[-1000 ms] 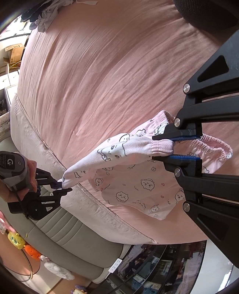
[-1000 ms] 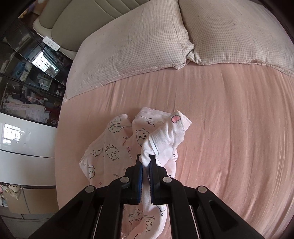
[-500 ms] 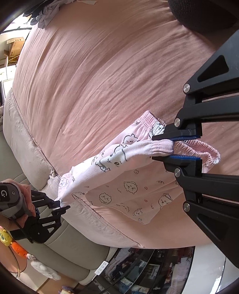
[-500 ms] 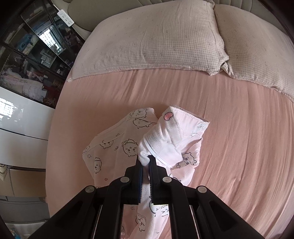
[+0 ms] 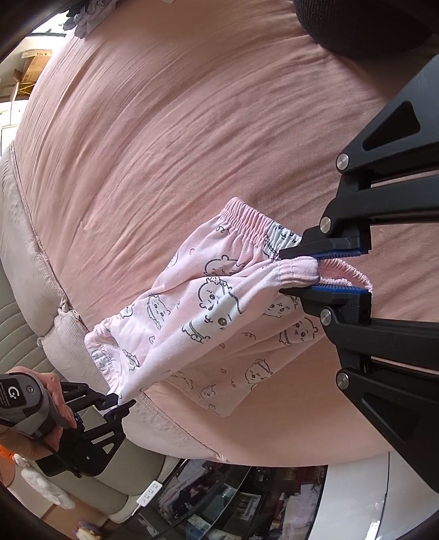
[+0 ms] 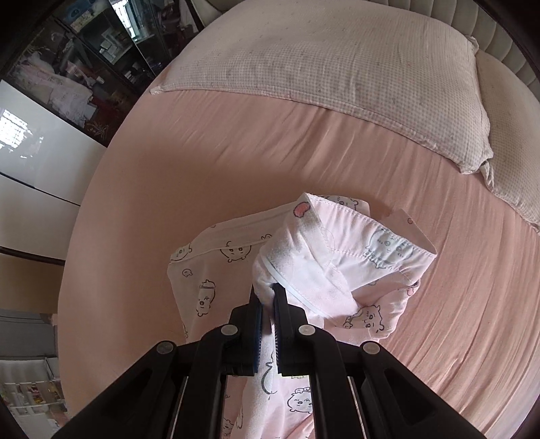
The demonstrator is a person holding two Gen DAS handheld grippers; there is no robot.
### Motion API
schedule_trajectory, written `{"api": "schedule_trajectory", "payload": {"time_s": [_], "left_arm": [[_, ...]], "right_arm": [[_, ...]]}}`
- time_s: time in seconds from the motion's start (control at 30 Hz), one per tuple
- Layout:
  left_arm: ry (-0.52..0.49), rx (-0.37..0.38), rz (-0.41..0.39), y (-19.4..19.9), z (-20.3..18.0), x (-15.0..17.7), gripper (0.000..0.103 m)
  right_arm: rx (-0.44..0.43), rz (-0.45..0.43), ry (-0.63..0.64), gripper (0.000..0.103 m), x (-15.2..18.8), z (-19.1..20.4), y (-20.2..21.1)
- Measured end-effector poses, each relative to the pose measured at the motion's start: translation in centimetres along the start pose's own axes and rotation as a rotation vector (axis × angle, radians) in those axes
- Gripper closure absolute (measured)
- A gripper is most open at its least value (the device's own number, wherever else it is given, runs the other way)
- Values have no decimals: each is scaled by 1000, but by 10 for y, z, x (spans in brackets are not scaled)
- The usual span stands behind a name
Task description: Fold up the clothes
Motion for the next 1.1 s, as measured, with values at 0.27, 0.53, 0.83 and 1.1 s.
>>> {"api": "schedule_trajectory", "payload": {"time_s": [0.27,0.53,0.83,1.1], "left_arm": [[58,22,52,-7,11,16,92],[90,28,192,-26,16,28,83],[18,12,246,-21,-2,31,11],[-92,-21,211,-6,-24,31,11]], "right_arm": [[1,48,89,99,-8,53,-34],[8,94,139,99,-3,85,-56],[-18,86,141,14,9,93,-32],[-60,55,54,14,29,60,2]]}}
Point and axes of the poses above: each gripper's, at about its wrist camera, not at the fingertips, and y roughly against the way its jaws point, z to its left, x to its underside, the point moved 1 cm from there along -y, roughly the way its jaws point, and after that the axes turned 1 degree about z, right-handed, at the moved point
